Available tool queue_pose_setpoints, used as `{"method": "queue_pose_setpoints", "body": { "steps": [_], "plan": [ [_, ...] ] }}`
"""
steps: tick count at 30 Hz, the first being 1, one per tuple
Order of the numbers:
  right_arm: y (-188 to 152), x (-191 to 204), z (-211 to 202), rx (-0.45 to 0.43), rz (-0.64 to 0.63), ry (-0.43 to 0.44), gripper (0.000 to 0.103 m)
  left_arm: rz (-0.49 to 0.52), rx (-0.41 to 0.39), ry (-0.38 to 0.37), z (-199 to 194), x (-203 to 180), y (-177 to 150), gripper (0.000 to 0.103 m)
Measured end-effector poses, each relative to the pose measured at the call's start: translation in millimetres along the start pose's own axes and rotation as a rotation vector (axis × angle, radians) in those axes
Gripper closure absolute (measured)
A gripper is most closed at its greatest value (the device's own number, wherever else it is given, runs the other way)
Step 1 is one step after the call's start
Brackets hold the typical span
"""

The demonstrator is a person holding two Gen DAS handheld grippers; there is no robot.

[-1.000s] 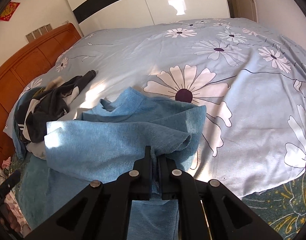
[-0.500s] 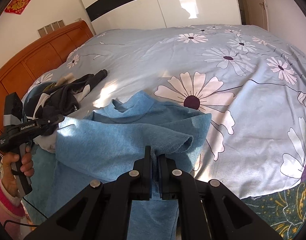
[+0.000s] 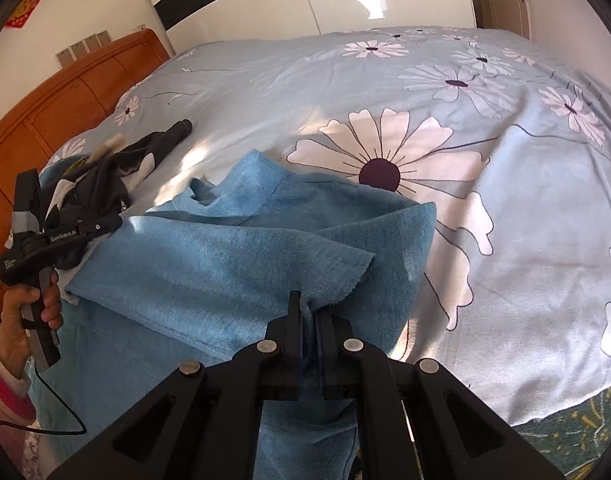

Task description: Fold clothes

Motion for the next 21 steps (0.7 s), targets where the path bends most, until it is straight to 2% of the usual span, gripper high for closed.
{"method": "queue_pose_setpoints", "body": {
  "steps": [4, 6, 8, 10, 13, 17, 21],
  "plan": [
    [2, 0, -9, -0.005, -0.012, -0.006, 0.097, -0.032, -0.012, -0.002, -20, -2, -7, 0.088],
    [3, -1, -22, -0.032, -0.007, -0.005, 0.086, -0.045, -0.026, -0.004, -38, -5, -10, 0.056],
    [2, -8, -38, -0.055, 0.01, -0.021, 0.072, -0.039, -0.048, 0.0, -60, -10, -15, 0.048],
    [-5, -14, -54, -0.059, 0.032, -0.003, 0.072, -0.022, -0.055, 0.004, -84, -19, -27, 0.045],
    [-30, -20, -77, -0.038, 0.048, 0.01, 0.072, -0.001, -0.022, -0.003, -116, -31, -68, 0.041],
    [-91, -19, -105, 0.036, 0.028, 0.054, 0.071, 0.035, 0.049, -0.001, -152, -44, -140, 0.039],
    [-155, -20, -125, 0.116, 0.014, 0.077, 0.071, 0.006, 0.118, -0.03, -167, -47, -213, 0.039]
  ]
}}
Point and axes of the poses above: each gripper's, at about its wrist camera, not at the fingertips, and z roughly the way its jaws point, x to its left, y to its top, the point moved 9 cm from there along z, roughly the way its jaws point, and after that the axes turned 9 degrees about -y, right-handed, at the moved point
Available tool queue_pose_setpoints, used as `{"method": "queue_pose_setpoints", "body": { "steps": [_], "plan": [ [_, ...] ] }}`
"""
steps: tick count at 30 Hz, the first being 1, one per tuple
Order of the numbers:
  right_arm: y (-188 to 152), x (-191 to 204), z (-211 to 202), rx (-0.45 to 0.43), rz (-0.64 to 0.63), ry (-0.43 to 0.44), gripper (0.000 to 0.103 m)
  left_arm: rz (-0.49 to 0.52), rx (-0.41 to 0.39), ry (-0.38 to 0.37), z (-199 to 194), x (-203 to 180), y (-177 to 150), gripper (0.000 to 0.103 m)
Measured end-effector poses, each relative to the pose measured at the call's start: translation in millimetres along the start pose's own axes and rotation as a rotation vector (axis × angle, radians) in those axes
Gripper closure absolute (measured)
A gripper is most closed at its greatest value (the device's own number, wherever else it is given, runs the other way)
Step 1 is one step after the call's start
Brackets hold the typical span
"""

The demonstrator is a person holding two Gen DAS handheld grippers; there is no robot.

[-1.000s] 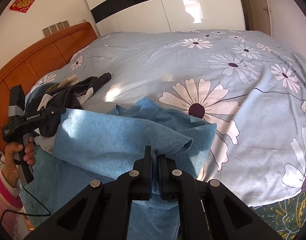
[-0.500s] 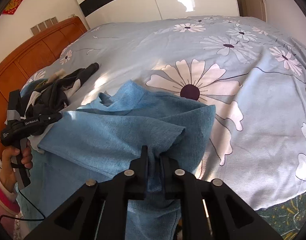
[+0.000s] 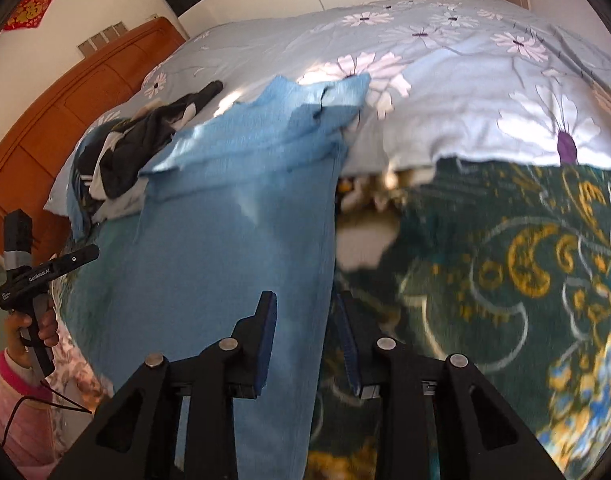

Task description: Fold clothes

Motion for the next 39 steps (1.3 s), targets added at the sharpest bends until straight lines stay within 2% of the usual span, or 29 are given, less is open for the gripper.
{"method": "queue_pose_setpoints", "body": {
  "steps": [3, 6, 11, 17, 22, 24, 25, 26, 27, 28, 29, 31, 34, 39],
  "plan": [
    [-41, 1, -3, 0.051, 0.0, 0.019, 0.071, -0.037, 0.035, -0.045, -1, -4, -38, 0.039],
    [-65, -1, -5, 0.057, 0.028, 0.02, 0.071, -0.08, 0.064, -0.096, -1, -10, -72, 0.039],
    [-86, 6, -9, 0.055, 0.084, 0.108, 0.07, -0.138, 0.045, -0.162, -5, -21, -87, 0.039],
    [-103, 11, -16, 0.071, 0.094, 0.21, 0.07, -0.274, 0.009, -0.305, -8, -19, -98, 0.04],
    [-102, 10, -14, 0.068, 0.137, 0.274, 0.07, -0.32, -0.003, -0.338, -8, -18, -98, 0.044],
    [-99, 10, -13, 0.063, 0.169, 0.304, 0.075, -0.365, -0.012, -0.37, -7, -15, -95, 0.051],
    [-99, 10, -13, 0.062, 0.183, 0.32, 0.089, -0.407, -0.021, -0.399, -7, -11, -95, 0.055],
    [-98, 10, -13, 0.06, 0.197, 0.336, 0.099, -0.453, -0.028, -0.428, -6, -5, -95, 0.069],
    [-98, 10, -12, 0.061, 0.201, 0.339, 0.099, -0.487, -0.03, -0.442, -5, 0, -97, 0.087],
    [-99, 9, -12, 0.065, 0.198, 0.337, 0.1, -0.515, -0.031, -0.449, -3, 6, -99, 0.095],
    [-100, 7, -14, 0.072, 0.195, 0.336, 0.1, -0.514, -0.028, -0.435, -2, 9, -101, 0.097],
    [-101, 4, -18, 0.075, 0.195, 0.349, 0.1, -0.527, -0.047, -0.478, -7, 10, -100, 0.097],
    [-93, -1, -28, 0.056, 0.243, 0.433, 0.1, -0.543, -0.088, -0.561, -16, 6, -89, 0.097],
    [-60, 2, -44, -0.005, 0.279, 0.558, 0.1, -0.484, -0.133, -0.642, -32, -17, -38, 0.097]
  ]
}}
Point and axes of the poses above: each gripper's, at about its wrist camera, not at the fingertips, and z roughly the way its jaws point, x to its left, y to its top, the point moved 9 cm from there along z, roughly the way its jaws point, and after that the axes turned 9 degrees about -y, right-handed, at the moved point
